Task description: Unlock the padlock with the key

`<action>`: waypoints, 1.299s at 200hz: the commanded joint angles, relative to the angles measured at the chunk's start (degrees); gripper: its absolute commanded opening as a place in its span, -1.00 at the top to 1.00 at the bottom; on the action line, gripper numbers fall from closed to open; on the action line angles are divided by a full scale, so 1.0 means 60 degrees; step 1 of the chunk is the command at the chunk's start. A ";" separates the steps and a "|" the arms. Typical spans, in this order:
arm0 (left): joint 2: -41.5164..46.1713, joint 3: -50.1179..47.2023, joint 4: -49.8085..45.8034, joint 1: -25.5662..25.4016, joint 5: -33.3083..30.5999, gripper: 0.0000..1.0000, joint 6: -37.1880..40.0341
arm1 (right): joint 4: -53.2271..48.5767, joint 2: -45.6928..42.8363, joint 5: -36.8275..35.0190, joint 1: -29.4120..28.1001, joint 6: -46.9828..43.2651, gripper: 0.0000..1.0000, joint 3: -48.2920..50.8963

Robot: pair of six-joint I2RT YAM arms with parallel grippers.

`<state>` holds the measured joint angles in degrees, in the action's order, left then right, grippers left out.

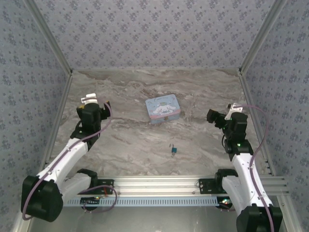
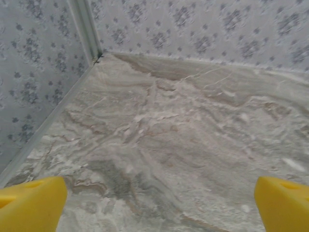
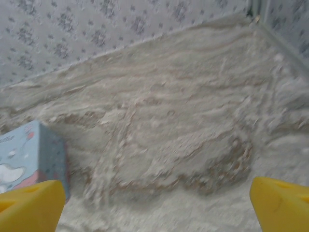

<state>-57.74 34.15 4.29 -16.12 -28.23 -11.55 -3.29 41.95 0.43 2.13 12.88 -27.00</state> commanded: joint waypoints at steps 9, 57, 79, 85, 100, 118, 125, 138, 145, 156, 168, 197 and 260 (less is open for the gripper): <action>-0.0564 -0.0426 0.0992 0.0518 -0.0265 -0.99 0.0437 | 0.1637 0.0418 -0.0661 0.0121 -0.1484 -1.00 0.1037; -0.1736 -0.1199 0.3066 0.1045 0.0787 -0.99 0.1231 | 0.4283 0.2725 -0.0333 0.0472 -0.1641 -1.00 0.1643; -0.2219 -0.1489 0.3966 0.1111 0.1215 -0.99 0.1636 | 0.6562 0.3900 -0.0417 0.0591 -0.1745 -1.00 0.2083; -0.2329 -0.1619 0.4339 0.1119 0.1381 -0.99 0.1761 | 0.7080 0.4210 -0.0381 0.0638 -0.1741 -1.00 0.2146; -0.2624 -0.1832 0.5025 0.1144 0.1645 -0.99 0.2078 | 0.7892 0.4759 -0.0173 0.0709 -0.1839 -1.00 0.2113; -0.3056 -0.2147 0.5953 0.1223 0.1861 -0.99 0.2335 | 0.8667 0.5491 0.0078 0.0780 -0.1625 -1.00 0.2023; -0.3256 -0.2265 0.6373 0.1297 0.1981 -0.99 0.2360 | 0.9144 0.5874 0.0220 0.0774 -0.1620 -1.00 0.2047; -0.3335 -0.2319 0.6658 0.1441 0.2279 -0.99 0.2513 | 0.9848 0.6601 0.0326 0.0723 -0.1659 -1.00 0.2092; -0.3427 -0.2415 0.6957 0.1558 0.2457 -0.99 0.2521 | 1.0231 0.6977 0.0325 0.0714 -0.1671 -1.00 0.2137; -0.3663 -0.2638 0.7585 0.1873 0.2709 -0.99 0.2292 | 1.0830 0.7455 0.0315 0.0689 -0.1651 -1.00 0.2180; -0.4051 -0.2897 0.8279 0.2290 0.3177 -0.99 0.1901 | 1.0094 0.7321 0.0379 0.0677 -0.1724 -1.00 0.1961; -0.4947 -0.2666 0.8812 0.2590 0.3574 -0.99 0.1710 | 0.8405 0.7548 -0.0159 0.0127 -0.2187 -1.00 0.0854; -0.5015 -0.1781 0.7091 0.2899 0.4199 -0.99 0.1576 | 0.8224 0.7543 -0.0351 -0.0057 -0.2367 -1.00 0.0765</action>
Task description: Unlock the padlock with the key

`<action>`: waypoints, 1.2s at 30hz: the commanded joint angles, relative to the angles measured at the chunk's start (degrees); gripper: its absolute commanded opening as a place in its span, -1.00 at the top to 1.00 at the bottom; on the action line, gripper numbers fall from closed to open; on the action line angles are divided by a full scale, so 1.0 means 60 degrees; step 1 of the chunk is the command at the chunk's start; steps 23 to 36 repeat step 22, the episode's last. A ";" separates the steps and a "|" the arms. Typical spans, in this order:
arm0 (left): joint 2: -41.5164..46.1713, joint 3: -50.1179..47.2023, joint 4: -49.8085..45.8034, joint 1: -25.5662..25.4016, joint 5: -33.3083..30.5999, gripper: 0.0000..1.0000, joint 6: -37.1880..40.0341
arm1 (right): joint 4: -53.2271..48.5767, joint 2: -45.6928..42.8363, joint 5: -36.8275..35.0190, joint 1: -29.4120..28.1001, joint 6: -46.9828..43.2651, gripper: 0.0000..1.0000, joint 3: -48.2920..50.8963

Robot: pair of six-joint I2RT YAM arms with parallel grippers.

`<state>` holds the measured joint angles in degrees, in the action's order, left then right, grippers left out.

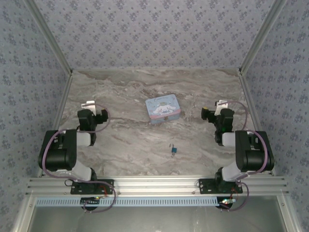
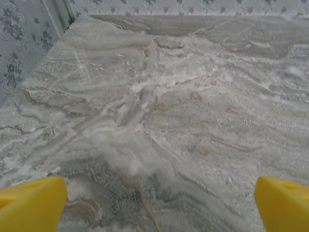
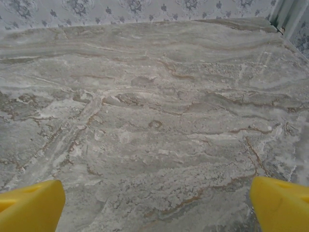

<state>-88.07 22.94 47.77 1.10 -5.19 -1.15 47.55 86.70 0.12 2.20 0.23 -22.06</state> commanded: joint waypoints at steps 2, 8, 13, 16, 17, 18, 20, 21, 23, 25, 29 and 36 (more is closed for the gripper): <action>0.0045 0.0102 -0.0179 0.0023 0.0343 -0.99 -0.0160 | -0.0249 0.0086 -0.0320 -0.0070 -0.0265 -1.00 -0.0058; 0.0041 0.0117 -0.0197 -0.0081 0.0213 -0.99 -0.0068 | -0.0249 0.0084 -0.0328 -0.0085 -0.0273 -1.00 -0.0058; 0.0038 0.0117 -0.0198 -0.0076 0.0233 -0.99 -0.0080 | -0.0249 0.0089 -0.0334 -0.0073 -0.0272 -1.00 -0.0058; 0.0045 0.0114 -0.0198 -0.0071 0.0225 -0.99 -0.0071 | -0.0263 0.0082 -0.0329 -0.0081 -0.0272 -1.00 -0.0063; 0.0037 0.0115 -0.0198 -0.0071 0.0231 -0.99 -0.0071 | -0.0257 0.0082 -0.0326 -0.0086 -0.0273 -1.00 -0.0060; 0.0042 0.0112 -0.0197 -0.0080 0.0234 -0.99 -0.0068 | -0.0262 0.0091 -0.0329 -0.0092 -0.0273 -1.00 -0.0068; 0.0045 0.0117 -0.0201 -0.0077 0.0223 -0.99 -0.0082 | -0.0264 0.0082 -0.0318 -0.0075 -0.0273 -1.00 -0.0073; 0.0045 0.0117 -0.0198 -0.0080 0.0228 -0.99 -0.0074 | -0.0264 0.0087 -0.0321 -0.0074 -0.0273 -1.00 -0.0076; 0.0042 0.0117 -0.0198 -0.0072 0.0224 -0.99 -0.0063 | -0.0264 0.0082 -0.0316 -0.0075 -0.0262 -1.00 -0.0075; 0.0042 0.0117 -0.0198 -0.0072 0.0224 -0.99 -0.0063 | -0.0264 0.0082 -0.0316 -0.0075 -0.0262 -1.00 -0.0075; 0.0042 0.0117 -0.0198 -0.0072 0.0224 -0.99 -0.0063 | -0.0264 0.0082 -0.0316 -0.0075 -0.0262 -1.00 -0.0075; 0.0042 0.0117 -0.0198 -0.0072 0.0224 -0.99 -0.0063 | -0.0264 0.0082 -0.0316 -0.0075 -0.0262 -1.00 -0.0075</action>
